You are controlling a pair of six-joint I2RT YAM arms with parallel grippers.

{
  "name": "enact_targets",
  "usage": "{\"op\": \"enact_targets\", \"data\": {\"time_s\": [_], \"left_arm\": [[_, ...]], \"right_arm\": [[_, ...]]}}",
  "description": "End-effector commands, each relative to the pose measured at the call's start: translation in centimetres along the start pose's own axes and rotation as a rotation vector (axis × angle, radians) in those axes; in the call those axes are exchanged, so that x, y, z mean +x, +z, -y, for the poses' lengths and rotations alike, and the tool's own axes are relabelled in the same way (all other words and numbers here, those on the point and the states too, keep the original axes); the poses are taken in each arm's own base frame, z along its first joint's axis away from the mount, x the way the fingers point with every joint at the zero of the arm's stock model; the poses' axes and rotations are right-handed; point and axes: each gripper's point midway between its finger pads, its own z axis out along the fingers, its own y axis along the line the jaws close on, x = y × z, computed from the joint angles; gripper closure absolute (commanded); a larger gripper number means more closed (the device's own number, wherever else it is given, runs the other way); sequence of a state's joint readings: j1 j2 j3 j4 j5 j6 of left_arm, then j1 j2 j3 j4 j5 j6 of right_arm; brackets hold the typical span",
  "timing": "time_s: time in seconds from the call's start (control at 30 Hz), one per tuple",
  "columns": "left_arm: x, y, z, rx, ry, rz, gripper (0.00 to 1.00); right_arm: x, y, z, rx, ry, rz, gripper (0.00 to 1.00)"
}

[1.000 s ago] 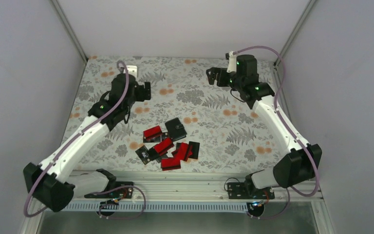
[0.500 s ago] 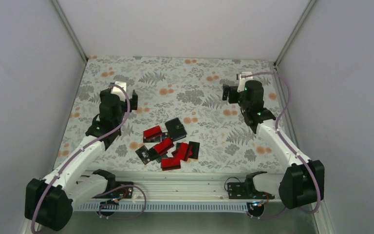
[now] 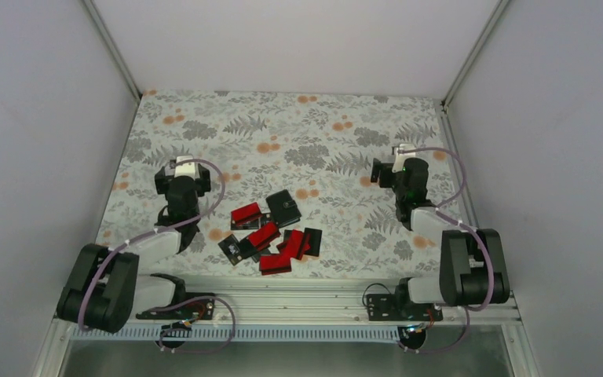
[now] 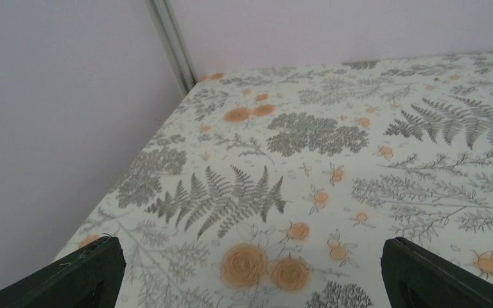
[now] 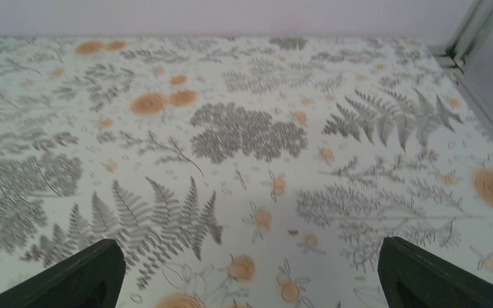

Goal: Put the credit cards into the card holder

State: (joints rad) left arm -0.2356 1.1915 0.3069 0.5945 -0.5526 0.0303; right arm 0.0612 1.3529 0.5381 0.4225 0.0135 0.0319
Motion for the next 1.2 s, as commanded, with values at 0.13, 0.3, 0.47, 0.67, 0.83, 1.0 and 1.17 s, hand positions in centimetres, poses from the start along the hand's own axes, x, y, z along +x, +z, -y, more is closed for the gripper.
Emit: {"op": "enact_targets", "data": {"time_s": [0.13,0.3,0.47,0.67,0.83,1.0,1.17], "left_arm": [[-2.4,2.2,1.1,0.108,-0.011,0.165,0.0],[-2.0,3.1,0.8,0.173,-0.012,0.21,0.0],[-0.6,3.2,1.4,0.285,-0.028,0.22,0.0],[-0.6,3.3,1.5,0.291,-0.021,0.217,0.0],[-0.6,3.3,1.5,0.289,-0.021,0.217,0.0],[-0.6,3.3,1.5,0.289,-0.02,0.216,0.0],[-0.6,3.3,1.5,0.289,-0.02,0.217,0.0]], "right_arm": [[-1.5,0.0,1.2,-0.006,-0.023,0.202,0.0],[-1.2,0.1,1.0,-0.034,-0.032,0.248,0.0],[-0.6,-0.2,0.7,-0.082,-0.037,0.262,0.0],[-0.2,-0.7,0.8,-0.086,-0.036,0.281,0.0],[-0.2,-0.8,1.0,-0.07,-0.027,0.287,0.0],[-0.3,-0.9,1.0,-0.071,-0.028,0.292,0.0],[-0.2,-0.9,1.0,-0.071,-0.028,0.29,0.0]]}}
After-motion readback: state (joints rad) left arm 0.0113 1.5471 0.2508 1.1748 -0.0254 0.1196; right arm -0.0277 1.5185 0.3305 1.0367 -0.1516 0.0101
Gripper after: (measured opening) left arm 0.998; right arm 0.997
